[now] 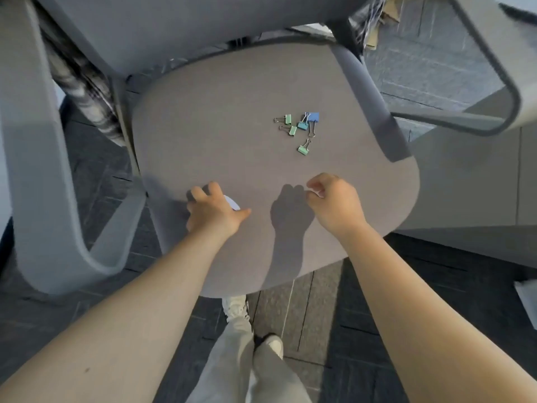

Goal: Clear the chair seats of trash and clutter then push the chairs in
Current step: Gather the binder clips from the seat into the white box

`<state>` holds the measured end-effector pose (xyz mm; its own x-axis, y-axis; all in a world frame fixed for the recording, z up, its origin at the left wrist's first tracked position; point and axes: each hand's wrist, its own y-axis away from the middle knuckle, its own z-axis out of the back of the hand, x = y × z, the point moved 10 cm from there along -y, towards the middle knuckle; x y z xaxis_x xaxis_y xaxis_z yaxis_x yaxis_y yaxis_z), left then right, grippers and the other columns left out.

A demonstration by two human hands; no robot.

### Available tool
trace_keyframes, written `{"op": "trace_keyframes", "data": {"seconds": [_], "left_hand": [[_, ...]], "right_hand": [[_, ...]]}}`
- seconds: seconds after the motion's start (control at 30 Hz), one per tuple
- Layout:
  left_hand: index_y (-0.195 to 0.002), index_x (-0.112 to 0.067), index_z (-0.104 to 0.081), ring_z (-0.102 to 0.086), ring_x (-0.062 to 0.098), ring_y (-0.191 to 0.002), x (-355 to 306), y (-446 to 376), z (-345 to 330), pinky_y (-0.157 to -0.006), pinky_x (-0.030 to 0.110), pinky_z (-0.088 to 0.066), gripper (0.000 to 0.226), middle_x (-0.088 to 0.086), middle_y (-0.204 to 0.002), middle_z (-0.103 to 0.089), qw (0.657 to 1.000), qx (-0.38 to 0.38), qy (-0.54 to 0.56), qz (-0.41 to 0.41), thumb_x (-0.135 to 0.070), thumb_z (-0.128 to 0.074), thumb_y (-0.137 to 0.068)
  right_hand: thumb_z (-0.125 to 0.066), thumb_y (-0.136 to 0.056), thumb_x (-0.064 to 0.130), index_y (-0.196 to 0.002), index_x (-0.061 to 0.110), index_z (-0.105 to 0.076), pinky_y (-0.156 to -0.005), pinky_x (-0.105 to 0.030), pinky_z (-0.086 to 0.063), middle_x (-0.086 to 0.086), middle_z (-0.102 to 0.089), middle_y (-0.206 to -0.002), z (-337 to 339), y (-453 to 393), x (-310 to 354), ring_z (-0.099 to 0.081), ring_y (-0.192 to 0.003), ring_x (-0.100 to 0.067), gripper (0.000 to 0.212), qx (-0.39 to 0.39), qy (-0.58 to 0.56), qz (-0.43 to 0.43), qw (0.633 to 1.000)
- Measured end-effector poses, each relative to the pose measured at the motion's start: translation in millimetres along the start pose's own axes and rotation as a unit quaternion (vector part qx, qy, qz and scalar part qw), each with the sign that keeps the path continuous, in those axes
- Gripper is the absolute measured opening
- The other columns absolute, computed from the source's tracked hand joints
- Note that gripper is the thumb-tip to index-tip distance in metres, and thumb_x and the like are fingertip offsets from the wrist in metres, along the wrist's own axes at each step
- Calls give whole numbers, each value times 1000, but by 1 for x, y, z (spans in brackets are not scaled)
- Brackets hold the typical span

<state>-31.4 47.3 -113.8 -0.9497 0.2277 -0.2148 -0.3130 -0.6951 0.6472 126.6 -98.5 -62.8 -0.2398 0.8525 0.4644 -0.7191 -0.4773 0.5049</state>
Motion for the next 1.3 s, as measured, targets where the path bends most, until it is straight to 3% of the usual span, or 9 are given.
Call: {"op": "trace_keyframes", "data": {"seconds": [0.1, 0.3, 0.43, 0.6, 0.8, 0.97, 1.1, 1.23, 1.3], "left_hand": [[-128, -1, -33, -35, 41, -122, -6, -13, -5, -92, 45, -44, 69, 19, -137, -28, 1000, 7, -4, 2, -31, -69, -77], [-129, -1, -38, -38, 41, -120, -62, -42, 18, -100, 41, -37, 62, 19, -136, -31, 998, -5, 35, -51, -19, -67, -77], [-130, -7, -41, -37, 36, -123, -87, -67, 33, -99, 37, -37, 59, 16, -136, -33, 993, -39, 88, -71, -14, -65, -77], [-129, -5, -45, -41, 35, -120, -95, -85, 33, -99, 40, -41, 61, 18, -134, -38, 984, -92, 113, -99, -9, -70, -73], [-124, 0, -50, -43, 36, -117, -100, -86, 36, -97, 43, -44, 58, 22, -127, -45, 976, -134, 129, -112, -6, -72, -71], [-127, -3, -48, -42, 30, -121, -98, -83, 38, -99, 35, -38, 59, 17, -131, -43, 976, -128, 139, -105, -12, -71, -74], [-127, -6, -48, -44, 26, -120, -91, -76, 38, -90, 23, -35, 58, 14, -133, -42, 977, -122, 150, -93, -14, -71, -75], [-127, -9, -48, -46, 22, -118, -82, -68, 37, -80, 11, -27, 58, 10, -134, -42, 979, -112, 154, -77, -18, -72, -75], [-126, -9, -49, -47, 21, -116, -77, -63, 39, -73, 7, -24, 57, 10, -134, -44, 978, -113, 158, -76, -18, -72, -75]], "right_hand": [[-48, -87, 6, -99, 10, -62, -79, -32, -44, -17, -59, -119, -4, -26, 3, -55, -107, -35, 19, -2, -1, 1, 1000], [-55, -87, 13, -133, 11, -43, -96, -37, -41, -12, -39, -138, 19, -77, 19, -36, -129, -30, 48, -55, 2, 42, 998], [-64, -81, 41, -147, 21, -21, -117, -43, -19, -14, -13, -157, 5, -118, 36, -8, -145, -35, 81, -6, 120, 137, 983], [-15, -73, 81, -135, 22, -41, -98, -64, -38, -21, -51, -138, -35, -148, 32, -45, -124, -52, 90, -3, 278, 267, 923], [-45, -75, 58, -107, 20, -59, -75, -35, -35, -13, -70, -104, -35, -149, 51, -43, -92, -28, 52, -85, 266, 409, 869], [-47, -75, 40, -82, 13, -67, -51, -25, -51, -9, -72, -82, -33, -151, 62, -62, -57, -27, 35, -67, 263, 407, 872], [-63, -69, 24, -73, 13, -65, -33, -19, -40, -6, -71, -73, -41, -142, 63, -57, -39, -22, 12, -48, 279, 392, 875], [-83, -35, 2, -65, 10, -63, -27, -13, -33, -10, -69, -65, -38, -140, 64, -49, -25, -23, 36, -47, 256, 345, 902], [-83, -44, 1, -73, 7, -68, -29, -18, -36, -13, -70, -72, -26, -135, 67, -57, -32, -28, 33, -48, 243, 315, 916]]}}
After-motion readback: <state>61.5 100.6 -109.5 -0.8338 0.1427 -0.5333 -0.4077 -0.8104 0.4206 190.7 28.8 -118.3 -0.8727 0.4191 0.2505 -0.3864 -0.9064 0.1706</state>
